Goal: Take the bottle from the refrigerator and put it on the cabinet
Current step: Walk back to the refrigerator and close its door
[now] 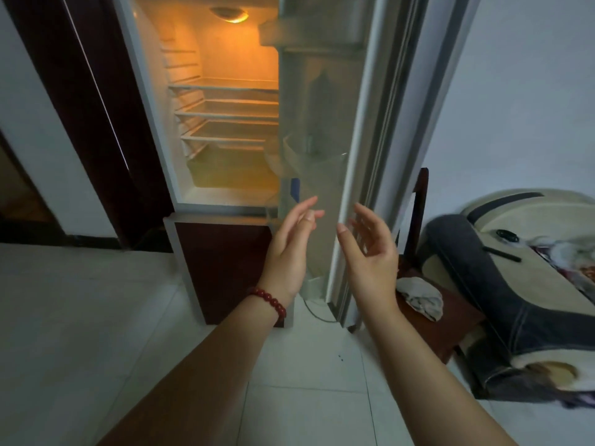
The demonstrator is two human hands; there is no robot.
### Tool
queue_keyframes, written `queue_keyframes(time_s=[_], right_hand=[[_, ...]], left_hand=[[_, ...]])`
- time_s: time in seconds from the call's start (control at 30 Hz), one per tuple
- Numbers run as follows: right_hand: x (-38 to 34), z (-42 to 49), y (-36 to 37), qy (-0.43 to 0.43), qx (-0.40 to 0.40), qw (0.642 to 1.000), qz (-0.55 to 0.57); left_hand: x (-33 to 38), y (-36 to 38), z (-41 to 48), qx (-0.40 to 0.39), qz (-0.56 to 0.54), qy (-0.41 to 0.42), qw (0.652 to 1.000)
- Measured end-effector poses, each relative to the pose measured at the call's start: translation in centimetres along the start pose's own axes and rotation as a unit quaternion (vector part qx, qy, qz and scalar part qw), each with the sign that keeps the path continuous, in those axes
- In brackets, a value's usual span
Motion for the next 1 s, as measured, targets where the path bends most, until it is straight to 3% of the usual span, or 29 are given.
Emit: queue_keyframes(time_s=[0.37,1.0], right_hand=[[2.5,1.1,-7.1,0.047,0.042,0.997,-0.047],[6.0,3.1,-8.7,0.086,0.053,0.994,-0.042]], left_hand=[[-1.2,4.9,0.4,-0.009,0.005,-0.025,1.000],[-2.1,5.2,1.9,-0.015,0.014,-0.045,0.999]])
Point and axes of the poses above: each hand's wrist, its own z-axis towards the middle knuckle, its own y-axis out of the palm, x = y × z, the point moved 9 cm from there along z, towards the middle knuckle, and after that the axes turned 7 degrees about -x, right-handed, at the moved point
